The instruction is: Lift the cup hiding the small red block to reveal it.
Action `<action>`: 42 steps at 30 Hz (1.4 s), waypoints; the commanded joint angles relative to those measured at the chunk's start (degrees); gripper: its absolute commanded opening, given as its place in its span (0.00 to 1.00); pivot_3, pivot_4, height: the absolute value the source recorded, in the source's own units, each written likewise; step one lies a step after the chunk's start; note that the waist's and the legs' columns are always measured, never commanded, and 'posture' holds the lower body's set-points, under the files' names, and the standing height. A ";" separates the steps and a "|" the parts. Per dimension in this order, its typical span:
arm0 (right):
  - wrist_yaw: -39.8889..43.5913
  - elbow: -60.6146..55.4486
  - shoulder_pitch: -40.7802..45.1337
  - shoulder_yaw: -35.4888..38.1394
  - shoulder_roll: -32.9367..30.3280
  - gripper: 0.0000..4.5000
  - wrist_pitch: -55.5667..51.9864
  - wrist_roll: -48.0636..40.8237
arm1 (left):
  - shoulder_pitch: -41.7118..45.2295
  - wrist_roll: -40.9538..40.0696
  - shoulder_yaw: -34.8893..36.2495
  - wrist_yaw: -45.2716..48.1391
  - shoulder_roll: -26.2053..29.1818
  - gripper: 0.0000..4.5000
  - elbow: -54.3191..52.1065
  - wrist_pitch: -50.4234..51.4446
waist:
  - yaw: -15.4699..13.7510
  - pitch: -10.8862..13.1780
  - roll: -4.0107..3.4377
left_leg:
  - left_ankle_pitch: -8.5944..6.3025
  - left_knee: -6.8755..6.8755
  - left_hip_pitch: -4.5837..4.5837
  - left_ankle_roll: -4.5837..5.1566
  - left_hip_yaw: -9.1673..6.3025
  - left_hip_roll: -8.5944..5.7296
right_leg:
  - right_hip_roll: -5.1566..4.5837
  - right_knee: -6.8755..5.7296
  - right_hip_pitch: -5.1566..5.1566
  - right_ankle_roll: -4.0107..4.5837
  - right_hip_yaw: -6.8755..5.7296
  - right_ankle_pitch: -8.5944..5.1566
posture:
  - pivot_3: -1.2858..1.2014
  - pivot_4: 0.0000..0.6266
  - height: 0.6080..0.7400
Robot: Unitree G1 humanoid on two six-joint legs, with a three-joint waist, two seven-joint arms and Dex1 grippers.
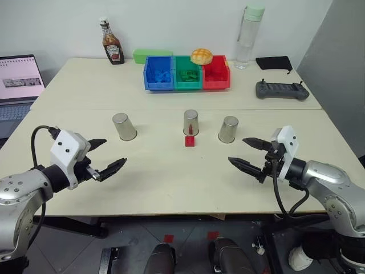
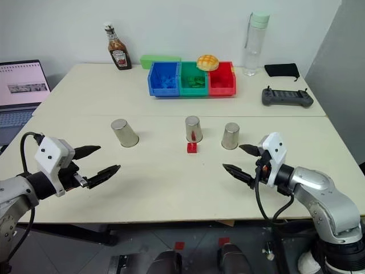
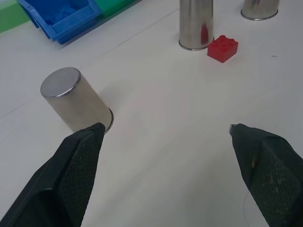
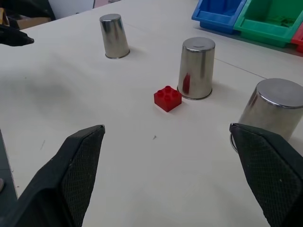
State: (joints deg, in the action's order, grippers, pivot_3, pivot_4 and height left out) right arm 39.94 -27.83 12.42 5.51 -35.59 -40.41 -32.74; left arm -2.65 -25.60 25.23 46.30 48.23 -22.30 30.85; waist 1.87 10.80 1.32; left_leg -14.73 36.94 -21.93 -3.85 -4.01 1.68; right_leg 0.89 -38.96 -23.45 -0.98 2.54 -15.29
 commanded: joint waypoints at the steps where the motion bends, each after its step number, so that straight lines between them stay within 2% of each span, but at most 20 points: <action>1: 0.66 -0.40 0.90 0.86 -0.50 1.00 1.27 -0.58 | 0.46 -0.87 1.83 -0.07 0.70 1.00 -1.46 -0.45 | 0.01 0.00 0.00 | 0.00 0.00 0.00 0.00 0.00 0.00 | 0.00 0.00 0.00 0.00 0.00 0.00 | 0.52 0.24 1.00; 20: 1.31 0.63 1.29 -0.07 -0.19 1.00 2.51 -0.30 | 1.58 0.64 0.95 -3.31 1.17 1.00 -1.84 0.34 | 0.00 0.00 0.00 | 0.00 0.00 0.00 0.00 0.00 0.00 | 0.00 0.00 0.00 0.00 0.01 0.00 | 0.52 0.24 1.00; 30: 1.41 1.17 1.53 -0.88 -0.11 1.00 2.90 0.01 | -1.15 -0.65 1.78 -1.84 1.60 1.00 -2.68 0.82 | 0.02 0.00 0.00 | 0.00 0.00 0.00 0.00 0.02 0.00 | 0.00 -0.01 -0.01 0.00 0.02 0.00 | 0.52 0.24 1.00; 42: 1.63 0.81 0.14 -1.25 -0.90 1.00 3.51 0.79 | -0.51 -2.81 0.63 -0.56 2.31 1.00 -3.83 3.67 | 0.02 0.00 0.00 | 0.00 0.00 0.00 0.00 0.02 0.01 | 0.00 -0.01 -0.01 0.00 0.03 0.00 | 0.52 0.24 1.00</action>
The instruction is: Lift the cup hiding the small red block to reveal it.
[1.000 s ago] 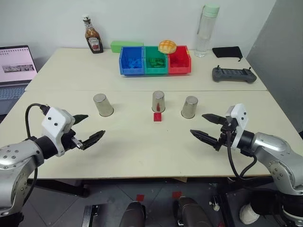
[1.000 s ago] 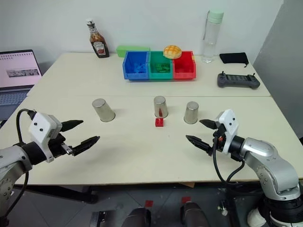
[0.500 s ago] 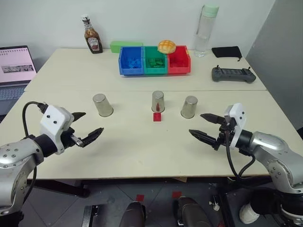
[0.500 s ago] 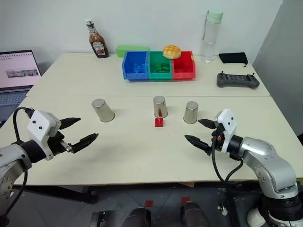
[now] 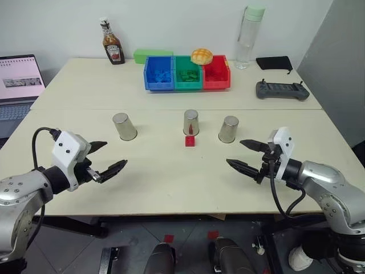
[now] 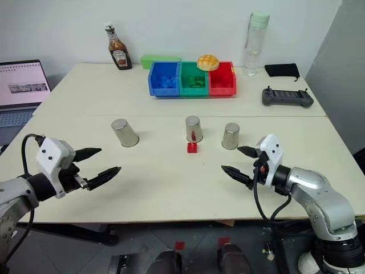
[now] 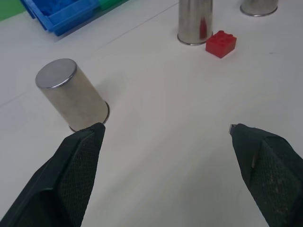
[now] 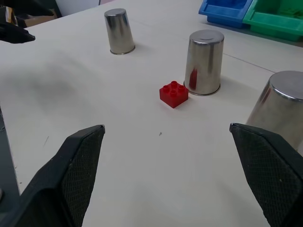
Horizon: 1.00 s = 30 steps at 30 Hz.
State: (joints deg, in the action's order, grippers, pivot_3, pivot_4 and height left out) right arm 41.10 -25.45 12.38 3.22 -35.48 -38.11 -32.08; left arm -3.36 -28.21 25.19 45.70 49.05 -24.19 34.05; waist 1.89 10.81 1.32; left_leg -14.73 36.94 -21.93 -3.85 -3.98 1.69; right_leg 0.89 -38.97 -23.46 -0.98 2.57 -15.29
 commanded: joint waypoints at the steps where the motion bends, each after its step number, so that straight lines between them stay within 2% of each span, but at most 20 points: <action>1: 0.51 -1.41 0.14 1.02 -1.11 1.00 1.37 0.26 | 0.51 -0.22 0.68 -0.23 1.38 1.00 -1.78 0.68 | 0.00 0.00 0.00 | 0.00 0.00 0.00 0.00 0.00 0.00 | 0.00 0.00 0.00 0.00 0.00 0.00 | 0.52 0.24 1.00; 18: -0.37 -2.01 0.27 1.61 -1.61 1.00 1.13 0.94 | 7.82 -2.19 -0.67 -3.19 -0.23 1.00 1.00 3.66 | -0.01 0.00 0.00 | 0.00 0.02 0.01 0.00 -0.01 -0.01 | 0.00 -0.01 0.00 -0.01 -0.01 0.01 | 0.52 0.24 1.00; 30: -0.44 -2.25 0.49 1.27 -1.25 1.00 0.74 0.69 | 7.60 -2.04 -1.40 -3.51 0.38 1.00 0.23 4.24 | -0.01 0.00 0.00 | 0.00 0.00 0.00 0.00 -0.01 -0.01 | 0.00 0.00 0.00 -0.01 -0.01 0.00 | 0.52 0.24 1.00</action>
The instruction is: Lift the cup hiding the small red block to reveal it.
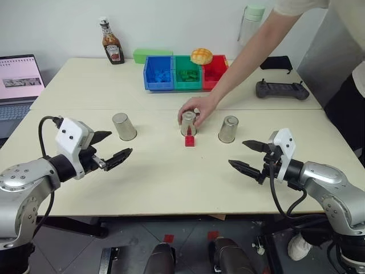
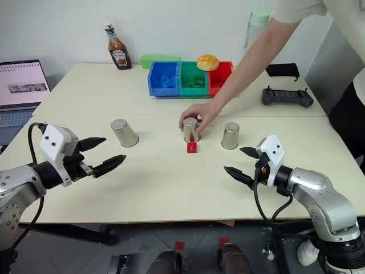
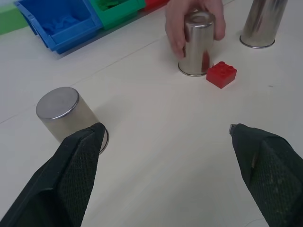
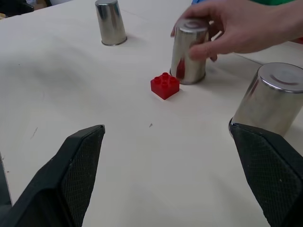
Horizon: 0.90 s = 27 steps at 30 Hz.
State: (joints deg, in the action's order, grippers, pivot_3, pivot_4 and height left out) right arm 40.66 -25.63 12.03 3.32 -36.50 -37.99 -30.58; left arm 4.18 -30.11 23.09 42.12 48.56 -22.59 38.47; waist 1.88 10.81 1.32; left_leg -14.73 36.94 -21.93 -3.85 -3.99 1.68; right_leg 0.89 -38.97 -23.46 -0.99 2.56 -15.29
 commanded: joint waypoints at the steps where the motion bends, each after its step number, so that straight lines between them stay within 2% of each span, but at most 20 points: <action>1: -0.01 -2.14 0.78 1.14 -0.22 1.00 0.59 -0.84 | -0.09 0.09 0.58 0.15 1.04 1.00 -1.34 -0.29 | 0.00 0.00 0.00 | 0.00 0.00 0.00 0.00 0.00 0.00 | 0.00 0.00 0.00 0.00 0.00 0.00 | 0.52 0.24 1.00; 27: -1.75 -3.98 -0.12 1.85 -0.41 1.00 -0.78 -1.23 | 0.72 1.36 -1.45 1.54 1.63 1.00 0.36 -0.90 | 0.00 0.00 0.00 | 0.00 0.00 0.00 0.00 0.00 0.00 | 0.00 0.00 0.00 0.00 0.00 0.00 | 0.52 0.24 1.00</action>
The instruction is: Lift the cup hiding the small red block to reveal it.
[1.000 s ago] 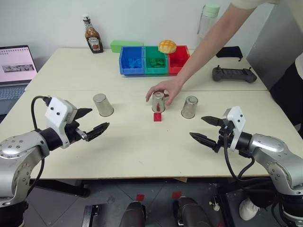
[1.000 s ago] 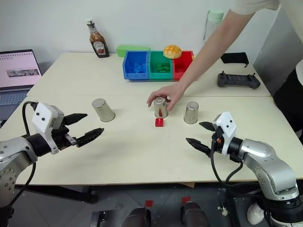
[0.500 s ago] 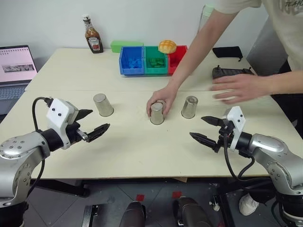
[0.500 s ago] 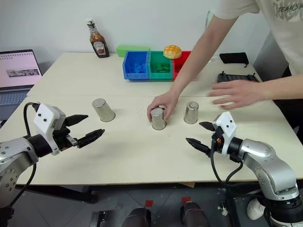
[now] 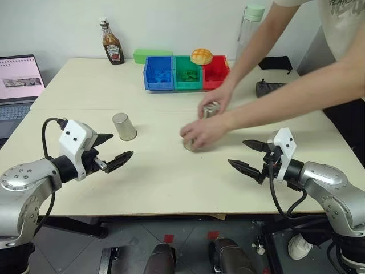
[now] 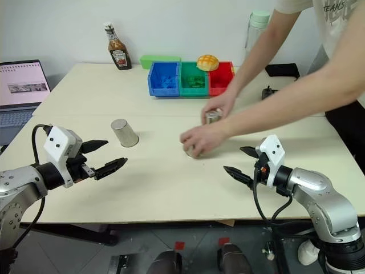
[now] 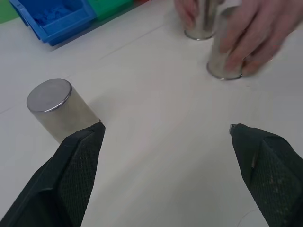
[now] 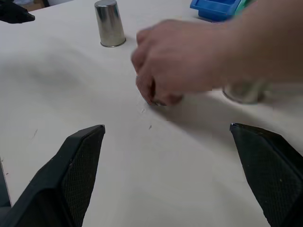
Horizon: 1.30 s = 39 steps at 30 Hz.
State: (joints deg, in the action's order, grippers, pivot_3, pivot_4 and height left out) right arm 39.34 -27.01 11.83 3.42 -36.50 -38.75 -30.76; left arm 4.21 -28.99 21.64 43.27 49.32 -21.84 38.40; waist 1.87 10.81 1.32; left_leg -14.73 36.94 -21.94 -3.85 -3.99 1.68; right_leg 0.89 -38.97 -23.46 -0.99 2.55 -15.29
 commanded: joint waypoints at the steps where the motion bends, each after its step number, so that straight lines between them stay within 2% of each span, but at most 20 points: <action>1: -0.54 -2.67 0.09 1.72 -0.40 1.00 -0.07 -1.02 | 0.68 0.29 -0.17 0.58 0.93 1.00 -0.34 -0.93 | 0.01 0.00 0.00 | 0.00 0.00 0.00 0.00 0.00 0.00 | 0.00 0.00 0.00 0.00 0.00 0.00 | 0.52 0.24 1.00; 14: -3.29 -2.61 0.43 1.45 0.96 1.00 -0.87 -0.74 | 2.48 0.41 -1.75 1.13 0.48 1.00 0.57 -1.87 | 0.00 0.00 0.00 | 0.00 0.00 0.00 0.00 0.00 0.00 | 0.00 0.00 0.00 0.00 0.00 0.00 | 0.52 0.24 1.00; 24: -8.73 0.63 2.36 1.61 3.74 1.00 0.16 2.81 | 2.66 -3.57 -1.69 5.40 1.16 1.00 -2.39 -0.59 | 0.01 0.00 0.00 | 0.00 -0.01 0.00 0.00 0.00 0.00 | 0.00 0.00 0.00 0.00 0.01 0.00 | 0.52 0.24 1.00; 30: -13.96 5.22 5.61 0.95 6.39 1.00 2.27 7.74 | 3.66 -8.85 -1.93 9.63 3.08 1.00 -5.49 2.07 | 0.04 0.00 0.00 | 0.00 0.00 0.00 0.00 0.03 0.00 | 0.00 0.00 -0.01 0.00 0.02 0.00 | 0.52 0.24 1.00; 39: -18.32 18.30 11.78 0.87 12.52 1.00 4.85 11.66 | 9.81 -7.54 -8.22 11.03 4.05 1.00 -6.00 -0.02 | 0.06 0.01 -0.02 | 0.00 -0.01 -0.01 0.00 0.04 -0.01 | 0.01 -0.01 -0.03 0.00 0.04 0.00 | 0.52 0.24 1.00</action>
State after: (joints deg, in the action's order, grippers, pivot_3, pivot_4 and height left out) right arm 21.91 -9.99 21.75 3.24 -24.56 -36.00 -19.48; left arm 12.75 -36.88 13.91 54.27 52.66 -26.61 39.43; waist 1.93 10.82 1.30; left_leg -14.73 36.94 -21.94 -3.85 -3.93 1.67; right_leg 0.90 -38.99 -23.49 -0.98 2.60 -15.29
